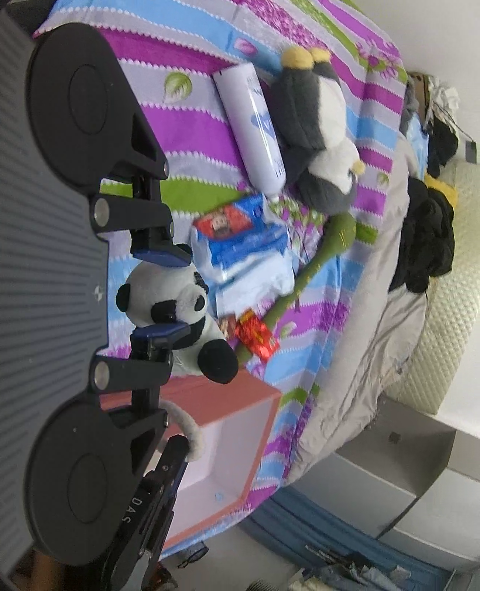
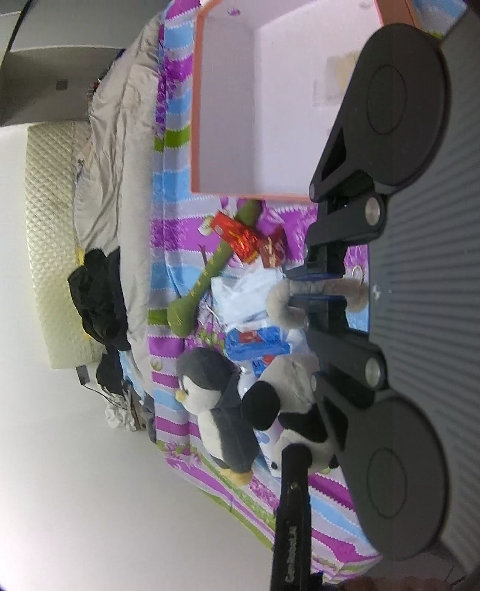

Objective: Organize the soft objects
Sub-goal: 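Carry the white ring with the right tool while the left tool carries the panda to the box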

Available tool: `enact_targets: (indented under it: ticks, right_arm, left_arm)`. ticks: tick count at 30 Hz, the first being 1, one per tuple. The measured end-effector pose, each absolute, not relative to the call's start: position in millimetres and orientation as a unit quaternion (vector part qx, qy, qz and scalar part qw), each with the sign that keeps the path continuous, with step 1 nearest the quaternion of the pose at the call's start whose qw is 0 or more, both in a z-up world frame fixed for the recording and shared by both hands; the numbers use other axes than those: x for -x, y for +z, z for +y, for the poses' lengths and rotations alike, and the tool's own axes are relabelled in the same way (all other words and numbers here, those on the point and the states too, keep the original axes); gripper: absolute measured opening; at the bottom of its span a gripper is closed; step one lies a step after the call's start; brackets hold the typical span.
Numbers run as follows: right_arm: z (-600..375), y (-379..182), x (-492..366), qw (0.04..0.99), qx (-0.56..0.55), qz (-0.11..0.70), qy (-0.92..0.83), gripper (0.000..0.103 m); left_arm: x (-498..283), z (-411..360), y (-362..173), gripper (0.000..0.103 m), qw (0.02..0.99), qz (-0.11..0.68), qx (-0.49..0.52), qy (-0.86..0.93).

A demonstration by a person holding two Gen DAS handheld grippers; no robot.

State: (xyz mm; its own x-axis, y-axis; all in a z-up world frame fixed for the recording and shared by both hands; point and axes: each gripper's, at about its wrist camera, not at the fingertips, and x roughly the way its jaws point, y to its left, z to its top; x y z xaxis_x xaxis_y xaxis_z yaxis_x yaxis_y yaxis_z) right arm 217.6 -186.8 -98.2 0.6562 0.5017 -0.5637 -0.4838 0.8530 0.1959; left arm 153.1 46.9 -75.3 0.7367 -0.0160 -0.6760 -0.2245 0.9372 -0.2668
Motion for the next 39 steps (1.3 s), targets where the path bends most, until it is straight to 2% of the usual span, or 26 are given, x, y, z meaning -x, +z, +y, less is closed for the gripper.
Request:
enact_targets:
  ticks: [8,15,28,39]
  right_arm:
    - [-232.3,-66.9,-217.6,0.923,-0.027,0.308,0.230,0.010]
    - [-280.3,-64.6,-230.2,0.931,-0.050,0.317,0.177,0.010]
    - [-335.8,-131.7,-308.8,0.908,-0.116,0.386,0.115,0.011]
    - [-356.0,-171.9,-344.9,0.888,-0.166,0.414,0.115,0.015]
  left_arm:
    - [-181.9,-0.3,-57.8,0.037,0.921,0.359,0.153,-0.008]
    - [-221.4,-44.9,-53.7,0.038,0.920,0.365,0.133,-0.060]
    - [-313.0,-115.2,-78.2,0.038,0.903,0.409,0.096,-0.089]
    - [-356.2,-139.3,-107.8,0.039,0.888,0.442,0.080,-0.096]
